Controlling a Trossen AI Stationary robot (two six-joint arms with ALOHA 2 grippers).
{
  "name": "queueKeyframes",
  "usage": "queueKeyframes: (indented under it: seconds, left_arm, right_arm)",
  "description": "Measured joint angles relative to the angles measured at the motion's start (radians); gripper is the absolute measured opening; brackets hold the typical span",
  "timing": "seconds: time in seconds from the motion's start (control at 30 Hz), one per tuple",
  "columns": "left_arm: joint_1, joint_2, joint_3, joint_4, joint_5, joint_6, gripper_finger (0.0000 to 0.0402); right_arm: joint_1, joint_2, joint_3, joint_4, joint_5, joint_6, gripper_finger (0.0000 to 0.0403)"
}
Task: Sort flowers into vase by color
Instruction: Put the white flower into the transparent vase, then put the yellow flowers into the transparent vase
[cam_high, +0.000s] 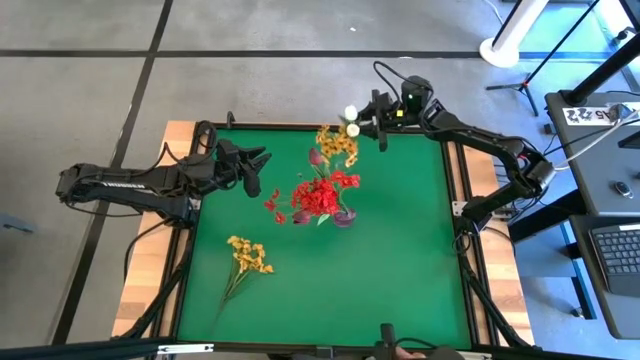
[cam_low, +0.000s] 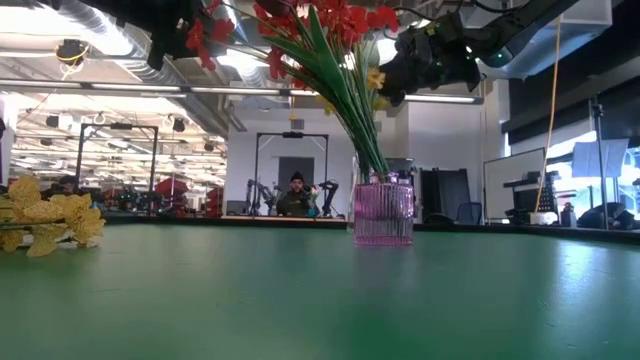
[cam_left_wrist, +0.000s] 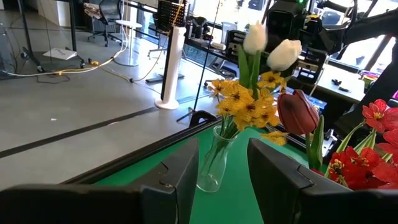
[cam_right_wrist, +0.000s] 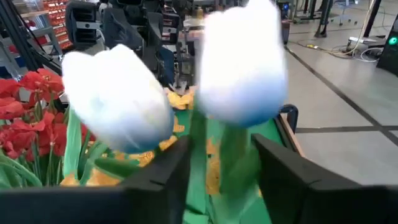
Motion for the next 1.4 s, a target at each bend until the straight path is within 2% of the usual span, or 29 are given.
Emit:
queueKeyframes:
  seconds: [0.13, 0.3, 0.53, 0.67, 0.83, 0.97, 1.13, 1.23, 1.3, 1.4]
  left_arm:
    - [0.000, 0.000, 0.000, 0.000, 0.000, 0.000, 0.0133]
    - [0.000, 0.000, 0.000, 0.000, 0.000, -0.001, 0.0133]
    - [0.000, 0.000, 0.000, 0.000, -0.032, -0.004, 0.0133]
    - [0.003, 0.000, 0.000, 0.000, -0.092, -0.008, 0.0133]
    - [0.058, 0.000, 0.010, -0.047, -0.087, -0.027, 0.0133]
    - [0.170, 0.000, 0.101, -0.303, -0.012, -0.128, 0.0133]
    - [0.278, 0.021, 0.190, -0.509, 0.179, -0.244, 0.0133]
    - [0.296, 0.057, 0.181, -0.544, 0.272, -0.267, 0.0133]
    - [0.296, 0.096, 0.177, -0.654, 0.360, -0.305, 0.0133]
    - [0.292, 0.132, 0.190, -0.803, 0.439, -0.370, 0.0133]
  right_arm:
    - [-0.001, -0.025, 0.000, -0.036, 0.095, -0.003, 0.0202]
    - [-0.001, -0.093, 0.000, -0.145, 0.220, -0.077, 0.0227]
    - [-0.001, -0.219, 0.000, -0.237, 0.340, -0.108, 0.0229]
    - [-0.001, -0.277, 0.001, -0.255, 0.370, -0.106, 0.0230]
    - [-0.001, -0.308, 0.001, -0.259, 0.377, -0.078, 0.0230]
    - [-0.001, -0.319, 0.001, -0.226, 0.404, -0.070, 0.0230]
    - [-0.001, -0.339, 0.001, -0.195, 0.420, -0.042, 0.0230]
    - [0.000, -0.340, 0.001, -0.153, 0.416, 0.001, 0.0230]
    - [0.000, -0.340, 0.001, -0.137, 0.392, 0.023, 0.0230]
    - [0.000, -0.340, 0.001, -0.137, 0.385, 0.028, 0.0230]
